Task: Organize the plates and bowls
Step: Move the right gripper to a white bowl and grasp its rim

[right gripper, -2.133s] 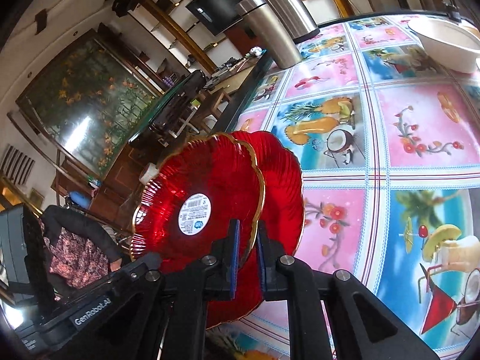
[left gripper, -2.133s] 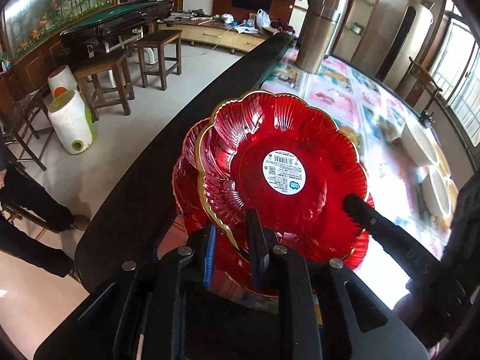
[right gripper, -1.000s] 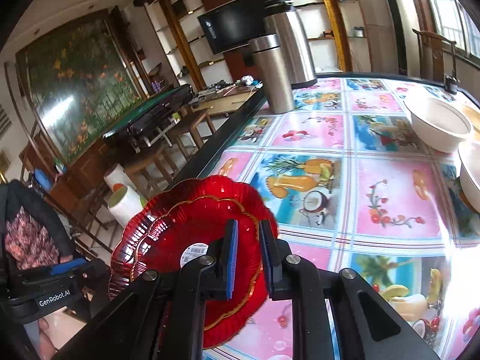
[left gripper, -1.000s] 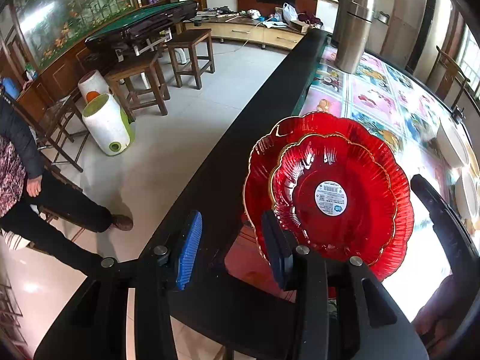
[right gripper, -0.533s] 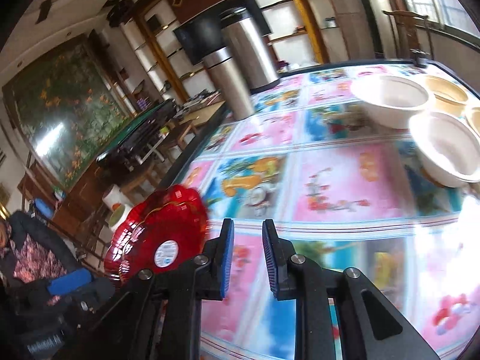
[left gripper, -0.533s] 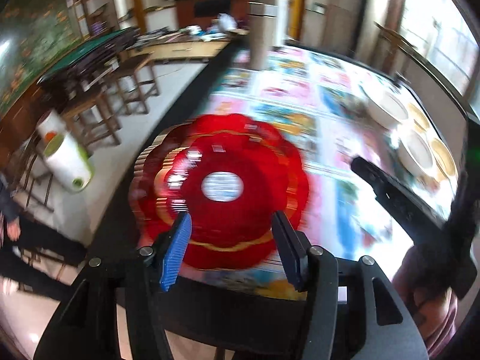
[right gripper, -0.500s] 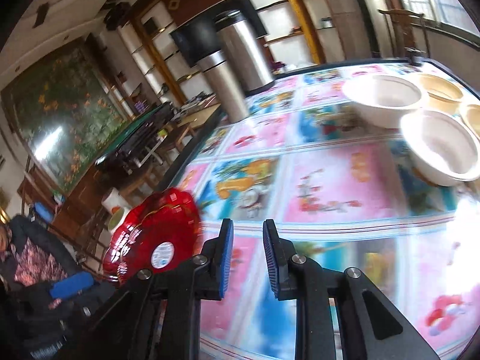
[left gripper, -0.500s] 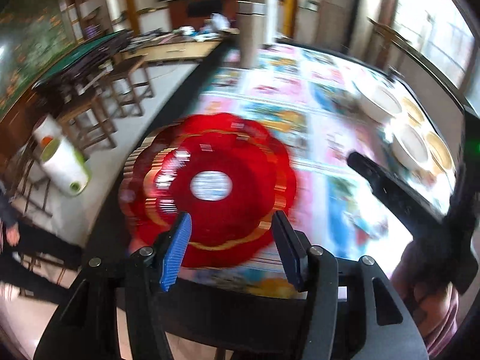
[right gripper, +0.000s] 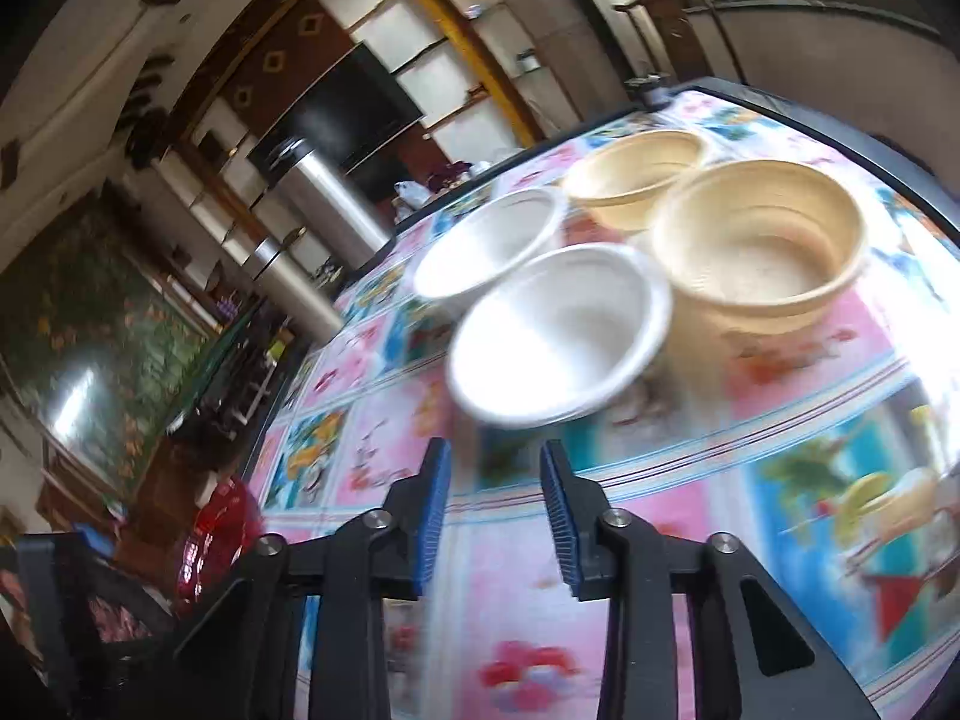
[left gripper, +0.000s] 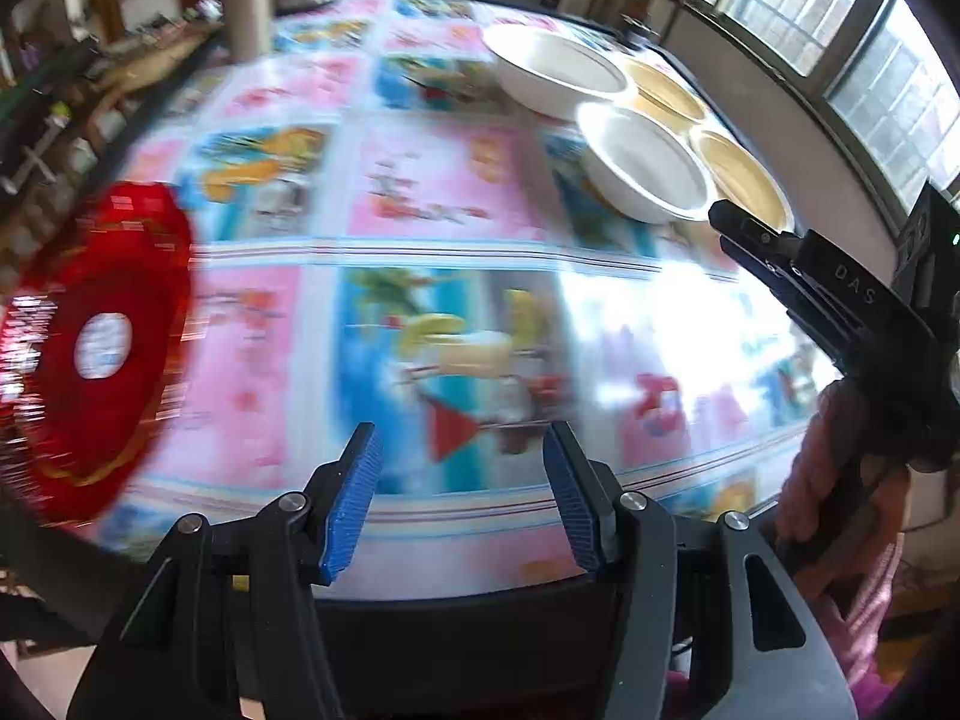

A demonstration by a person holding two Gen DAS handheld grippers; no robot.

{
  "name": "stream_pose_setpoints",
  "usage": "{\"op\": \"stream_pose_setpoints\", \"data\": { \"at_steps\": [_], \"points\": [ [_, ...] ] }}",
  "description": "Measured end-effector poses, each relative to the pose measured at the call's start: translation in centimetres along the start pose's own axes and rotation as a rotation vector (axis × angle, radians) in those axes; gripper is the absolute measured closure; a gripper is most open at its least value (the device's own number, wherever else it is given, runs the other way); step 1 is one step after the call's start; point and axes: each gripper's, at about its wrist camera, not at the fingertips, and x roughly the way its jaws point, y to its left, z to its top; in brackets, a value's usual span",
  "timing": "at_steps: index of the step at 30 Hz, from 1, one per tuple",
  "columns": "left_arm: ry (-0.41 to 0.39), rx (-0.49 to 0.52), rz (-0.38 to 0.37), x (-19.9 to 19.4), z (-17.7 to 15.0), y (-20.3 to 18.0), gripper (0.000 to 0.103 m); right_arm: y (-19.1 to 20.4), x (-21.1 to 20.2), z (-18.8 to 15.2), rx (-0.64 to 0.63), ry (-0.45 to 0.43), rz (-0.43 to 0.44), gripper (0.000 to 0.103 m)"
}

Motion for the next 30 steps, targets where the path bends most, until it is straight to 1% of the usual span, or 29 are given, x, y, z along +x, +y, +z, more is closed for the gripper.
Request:
{"op": "stream_pose_setpoints", "data": {
  "at_steps": [1, 2, 4, 5, 6, 7, 8, 9, 10, 12, 16, 18, 22, 24, 26, 30],
  "points": [
    [0.021, -0.015, -0.041, 0.6, 0.8, -0.4, 0.048, -0.9, -0.2, 0.6, 0.013, 0.005, -0.003, 0.063],
    [0.031, -0.025, -0.060, 0.8, 1.2, -0.5, 0.048, -1.7, -0.2, 1.2, 0.025, 0.012, 0.005, 0.063],
    [0.053, -0.049, -0.106, 1.6, 3.1, -1.2, 0.049, -3.3, -0.2, 2.6, 0.079, 0.037, 0.060, 0.059],
    [0.055, -0.055, -0.111, 1.9, 3.9, -1.6, 0.049, -4.2, 0.0, 3.5, 0.121, 0.054, 0.103, 0.052],
    [0.048, -0.058, -0.114, 2.0, 5.3, -2.1, 0.049, -4.7, 0.2, 4.0, 0.148, 0.065, 0.130, 0.045],
    [0.038, -0.056, -0.115, 2.1, 6.5, -2.5, 0.049, -5.5, 0.6, 4.7, 0.195, 0.078, 0.165, 0.042],
    [0.033, -0.054, -0.116, 2.2, 7.3, -2.7, 0.049, -6.1, 1.0, 5.1, 0.227, 0.088, 0.187, 0.037],
    [0.031, -0.059, -0.122, 2.5, 8.9, -3.1, 0.049, -6.9, 1.8, 5.6, 0.279, 0.110, 0.219, 0.034],
    [0.032, -0.071, -0.128, 2.9, 9.9, -3.2, 0.049, -7.3, 2.1, 5.7, 0.304, 0.119, 0.228, 0.034],
    [0.029, -0.107, -0.145, 3.6, 11.8, -3.2, 0.049, -8.1, 3.1, 6.2, 0.351, 0.126, 0.216, 0.034],
    [0.054, -0.168, -0.185, 5.3, 14.6, -3.4, 0.049, -8.3, 4.4, 6.3, 0.349, 0.113, 0.196, 0.034],
    [0.064, -0.183, -0.191, 6.3, 15.6, -3.7, 0.049, -8.1, 5.2, 6.4, 0.341, 0.115, 0.191, 0.034],
    [0.070, -0.195, -0.206, 7.7, 17.0, -4.5, 0.049, -9.0, 5.8, 6.4, 0.345, 0.101, 0.160, 0.034],
    [0.064, -0.193, -0.202, 8.1, 17.3, -4.9, 0.049, -9.5, 6.1, 6.3, 0.355, 0.109, 0.146, 0.037],
    [0.060, -0.200, -0.195, 8.6, 17.5, -5.0, 0.049, -10.0, 6.4, 6.3, 0.375, 0.113, 0.139, 0.037],
    [0.034, -0.226, -0.219, 9.1, 17.7, -5.0, 0.049, -10.0, 6.4, 6.3, 0.370, 0.095, 0.106, 0.037]
  ]
}}
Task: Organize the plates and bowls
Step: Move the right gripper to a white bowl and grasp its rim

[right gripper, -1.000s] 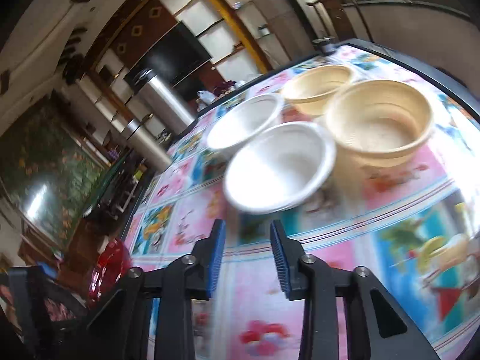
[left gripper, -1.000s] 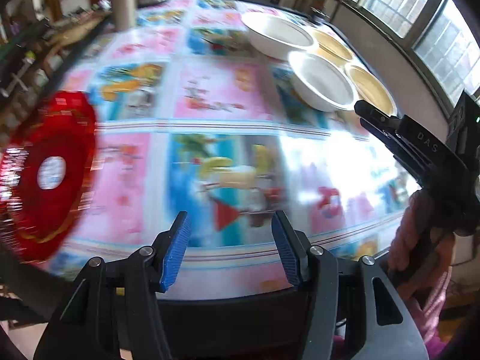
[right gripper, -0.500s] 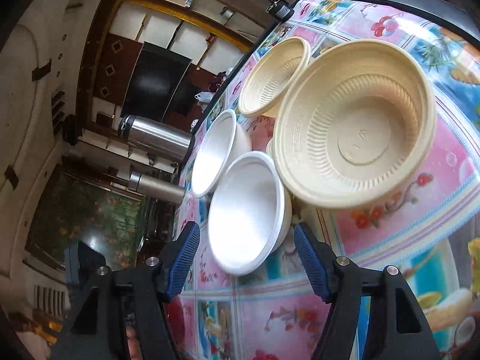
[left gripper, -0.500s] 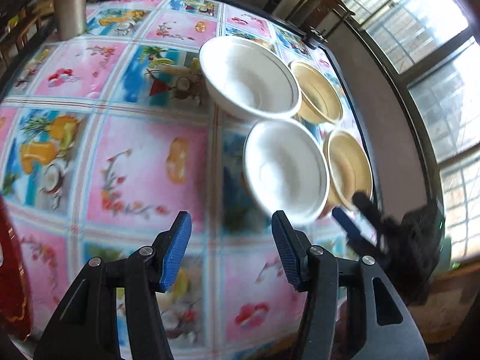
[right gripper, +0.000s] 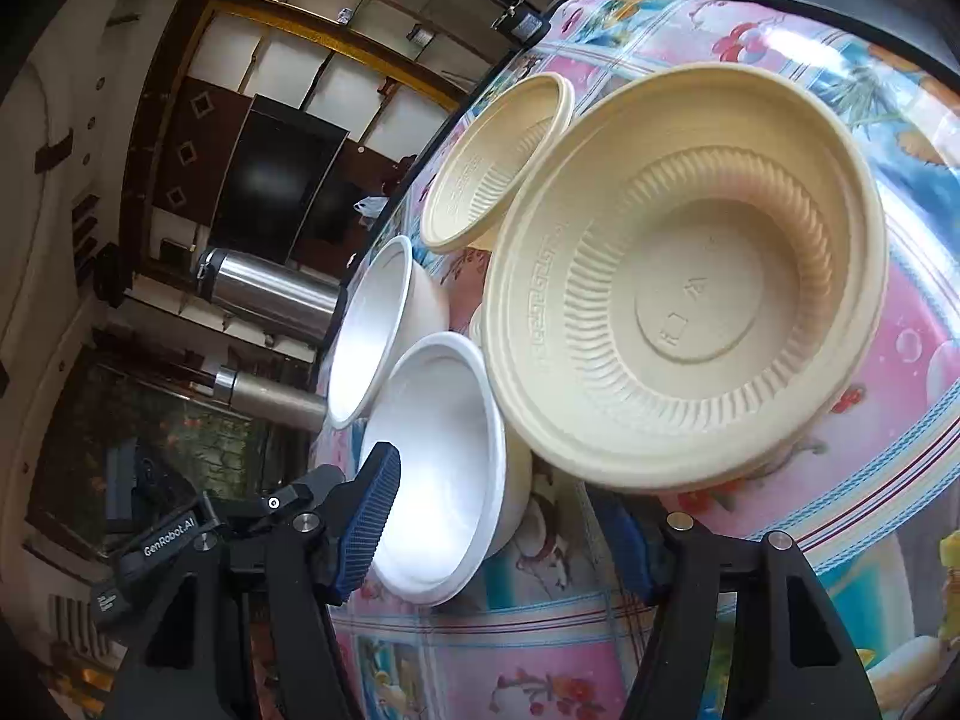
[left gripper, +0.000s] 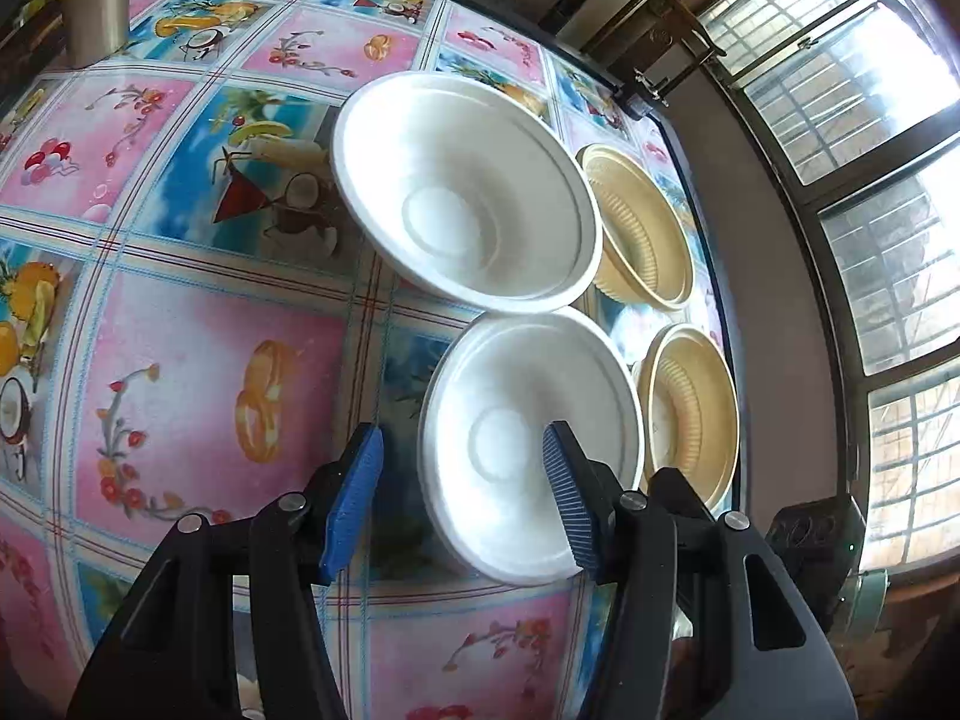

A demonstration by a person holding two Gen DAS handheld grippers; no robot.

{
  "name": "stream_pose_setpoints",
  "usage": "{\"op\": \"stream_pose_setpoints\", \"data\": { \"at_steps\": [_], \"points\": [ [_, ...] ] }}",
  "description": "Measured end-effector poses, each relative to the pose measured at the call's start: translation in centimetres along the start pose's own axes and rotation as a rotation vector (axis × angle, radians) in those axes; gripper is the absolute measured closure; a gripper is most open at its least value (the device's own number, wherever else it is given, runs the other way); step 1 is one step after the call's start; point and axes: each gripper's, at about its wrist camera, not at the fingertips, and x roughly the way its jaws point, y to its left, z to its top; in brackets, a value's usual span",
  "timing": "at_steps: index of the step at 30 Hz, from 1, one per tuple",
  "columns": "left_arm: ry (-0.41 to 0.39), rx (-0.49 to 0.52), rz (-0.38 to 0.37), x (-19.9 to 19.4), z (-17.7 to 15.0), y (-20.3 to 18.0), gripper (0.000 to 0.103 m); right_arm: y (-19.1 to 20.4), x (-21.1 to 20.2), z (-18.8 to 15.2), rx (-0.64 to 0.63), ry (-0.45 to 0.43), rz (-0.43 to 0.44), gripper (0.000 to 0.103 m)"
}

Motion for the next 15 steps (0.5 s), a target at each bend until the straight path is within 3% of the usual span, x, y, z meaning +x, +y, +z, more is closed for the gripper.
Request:
{"op": "stream_pose_setpoints", "data": {
  "at_steps": [3, 10, 15],
  "points": [
    [-0.022, -0.005, -0.015, -0.1, 0.0, -0.1, 0.049, 0.0, 0.0, 0.0, 0.000, -0.013, -0.007, 0.038],
    [-0.095, 0.019, 0.036, -0.1, 0.3, -0.6, 0.049, -0.3, 0.6, 0.1, 0.013, -0.015, -0.010, 0.046],
    [-0.051, 0.053, 0.024, 1.2, 0.1, -0.9, 0.050, 0.1, 0.6, -0.1, -0.008, -0.019, -0.007, 0.060]
  ]
}}
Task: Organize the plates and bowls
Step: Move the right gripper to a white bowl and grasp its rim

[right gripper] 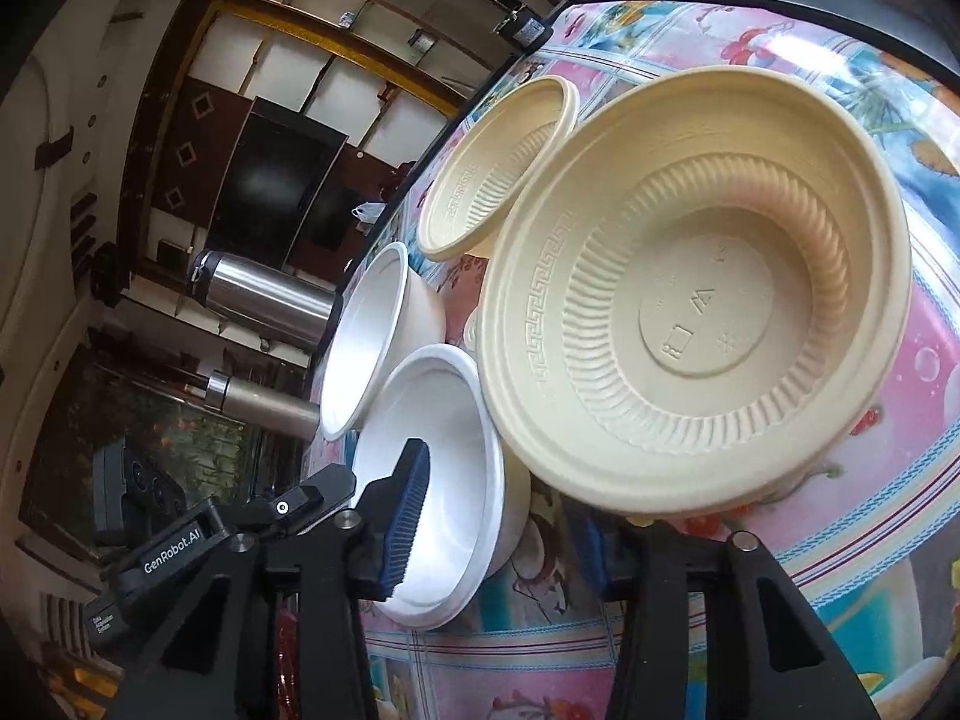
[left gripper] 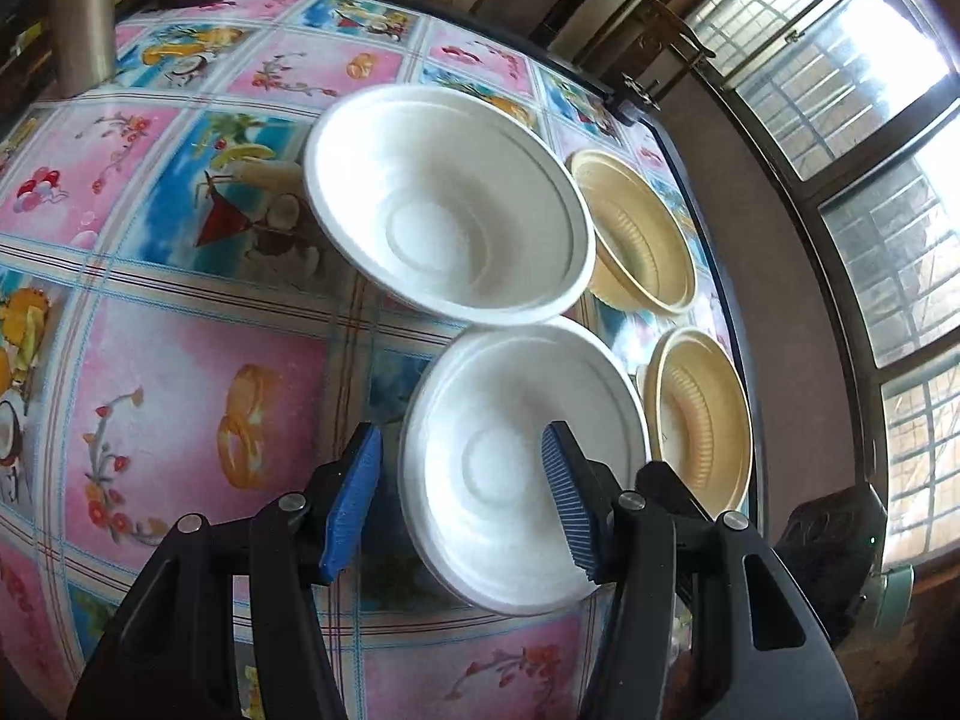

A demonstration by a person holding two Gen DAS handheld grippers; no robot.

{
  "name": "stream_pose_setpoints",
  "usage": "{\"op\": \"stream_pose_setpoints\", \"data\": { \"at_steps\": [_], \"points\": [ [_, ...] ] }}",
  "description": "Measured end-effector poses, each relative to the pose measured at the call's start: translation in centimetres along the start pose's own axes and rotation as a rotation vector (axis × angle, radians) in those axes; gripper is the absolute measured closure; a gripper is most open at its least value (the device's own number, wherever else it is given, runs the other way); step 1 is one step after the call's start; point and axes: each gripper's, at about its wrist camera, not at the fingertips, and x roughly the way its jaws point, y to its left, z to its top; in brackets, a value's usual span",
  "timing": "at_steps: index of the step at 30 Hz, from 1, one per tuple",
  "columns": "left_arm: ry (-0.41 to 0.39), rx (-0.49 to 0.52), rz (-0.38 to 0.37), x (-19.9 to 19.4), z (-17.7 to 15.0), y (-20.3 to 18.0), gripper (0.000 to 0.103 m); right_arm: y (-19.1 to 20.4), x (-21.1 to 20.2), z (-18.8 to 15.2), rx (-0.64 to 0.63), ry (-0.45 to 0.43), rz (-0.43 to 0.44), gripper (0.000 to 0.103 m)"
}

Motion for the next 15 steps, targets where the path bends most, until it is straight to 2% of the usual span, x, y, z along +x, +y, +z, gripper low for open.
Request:
{"op": "stream_pose_setpoints", "data": {
  "at_steps": [6, 12, 15],
  "points": [
    [-0.035, 0.013, -0.005, -0.4, -0.1, 0.1, 0.052, -0.5, 0.7, 0.0, 0.023, 0.024, -0.007, 0.061],
    [-0.028, 0.027, -0.005, 0.3, -0.3, 0.3, 0.069, -0.3, 1.1, 0.1, 0.000, 0.014, -0.046, 0.079],
    [-0.004, 0.015, -0.018, 1.1, -0.3, 0.9, 0.088, -0.5, 1.2, 0.1, 0.007, 0.006, -0.054, 0.085]
  ]
}}
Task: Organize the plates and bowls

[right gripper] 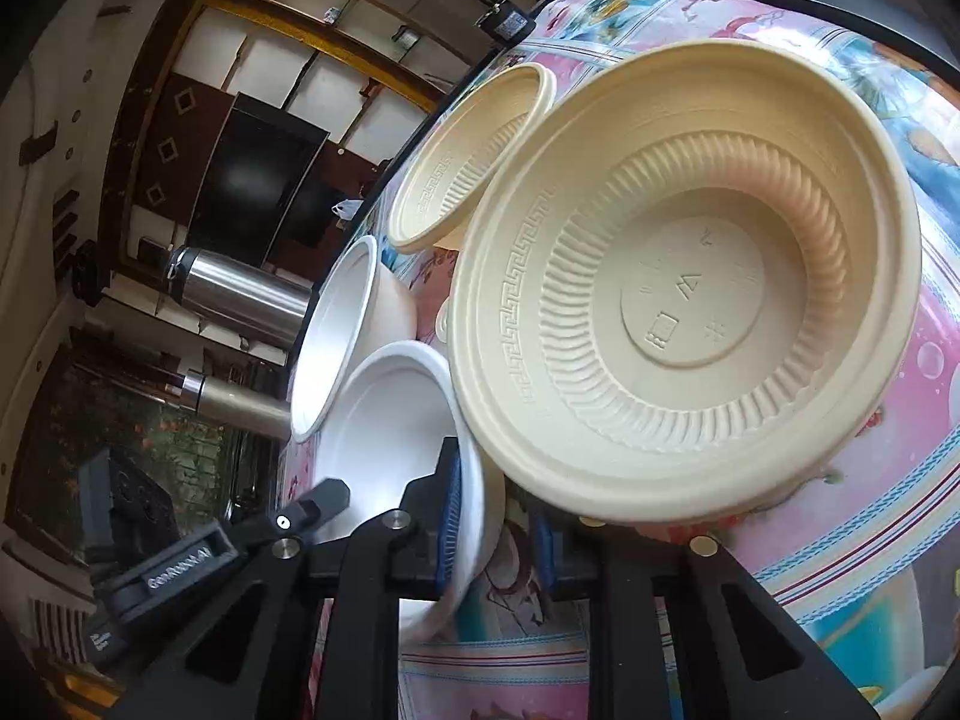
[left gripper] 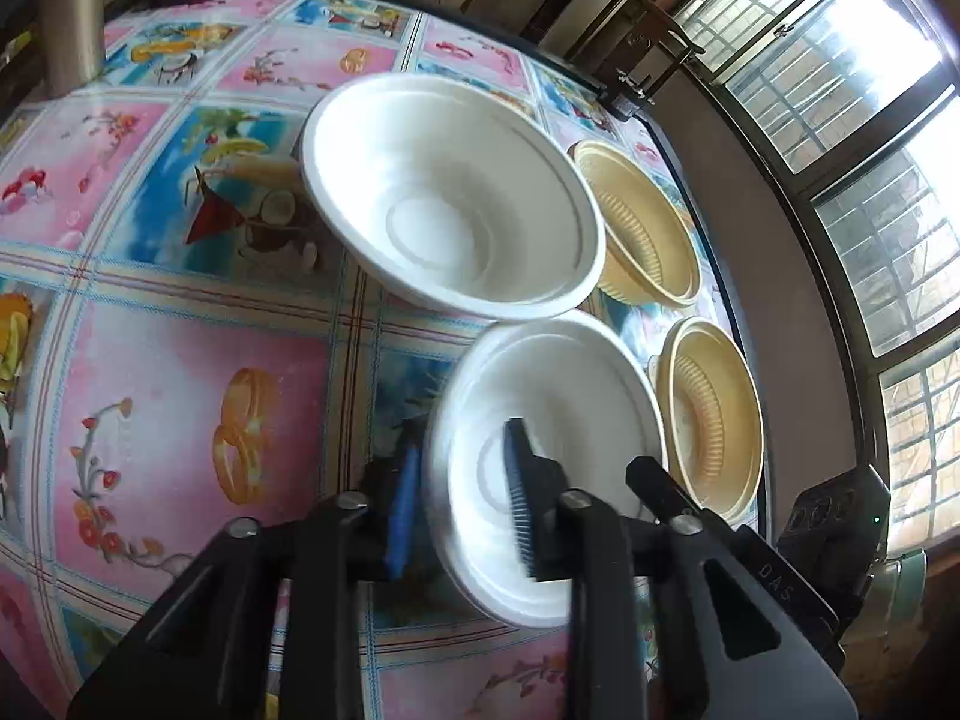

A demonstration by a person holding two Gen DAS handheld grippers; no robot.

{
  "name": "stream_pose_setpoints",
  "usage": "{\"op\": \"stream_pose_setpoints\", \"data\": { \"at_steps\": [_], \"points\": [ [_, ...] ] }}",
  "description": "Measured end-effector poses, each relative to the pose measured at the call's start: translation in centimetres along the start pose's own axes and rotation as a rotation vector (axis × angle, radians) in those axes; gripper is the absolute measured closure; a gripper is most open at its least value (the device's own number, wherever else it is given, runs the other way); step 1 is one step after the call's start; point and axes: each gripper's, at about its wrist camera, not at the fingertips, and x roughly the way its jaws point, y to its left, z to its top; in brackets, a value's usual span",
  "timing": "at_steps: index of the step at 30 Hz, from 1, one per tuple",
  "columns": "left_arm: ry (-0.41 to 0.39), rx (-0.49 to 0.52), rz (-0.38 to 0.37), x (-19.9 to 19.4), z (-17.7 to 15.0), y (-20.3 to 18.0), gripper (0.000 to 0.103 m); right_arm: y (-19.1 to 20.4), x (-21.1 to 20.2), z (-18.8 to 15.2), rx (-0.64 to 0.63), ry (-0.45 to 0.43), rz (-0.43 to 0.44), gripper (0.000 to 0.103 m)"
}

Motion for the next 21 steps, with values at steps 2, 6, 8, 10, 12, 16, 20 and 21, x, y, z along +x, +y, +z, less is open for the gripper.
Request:
{"op": "stream_pose_setpoints", "data": {
  "at_steps": [2, 6, 8, 10, 12, 16, 20, 21],
  "points": [
    [0.005, -0.002, -0.011, 0.1, -0.2, 0.3, 0.092, 0.1, -0.1, 0.0, -0.005, -0.012, -0.007, 0.087],
    [0.000, 0.016, -0.013, 0.1, -0.6, 0.2, 0.098, 0.1, -0.1, 0.1, -0.010, -0.013, -0.004, 0.089],
    [-0.001, 0.022, -0.013, 0.1, -0.7, 0.1, 0.098, 0.1, 0.0, 0.2, -0.009, -0.015, 0.004, 0.092],
    [0.001, 0.019, -0.020, -0.1, -0.8, 0.2, 0.098, 0.1, 0.0, 0.2, -0.017, -0.017, 0.003, 0.092],
    [0.002, 0.018, -0.022, -0.1, -1.0, 0.2, 0.098, 0.3, 0.1, 0.2, -0.030, -0.020, 0.005, 0.094],
    [0.010, -0.001, -0.029, -0.2, -1.3, 0.7, 0.098, 0.4, 0.1, 0.1, -0.041, -0.021, 0.011, 0.094],
    [0.009, -0.023, -0.036, -0.8, -2.4, 1.2, 0.098, 0.6, 0.0, -0.3, -0.062, -0.025, 0.015, 0.094],
    [0.007, -0.026, -0.035, -1.0, -2.7, 1.2, 0.098, 0.7, -0.1, -0.6, -0.066, -0.026, 0.017, 0.094]
  ]
}}
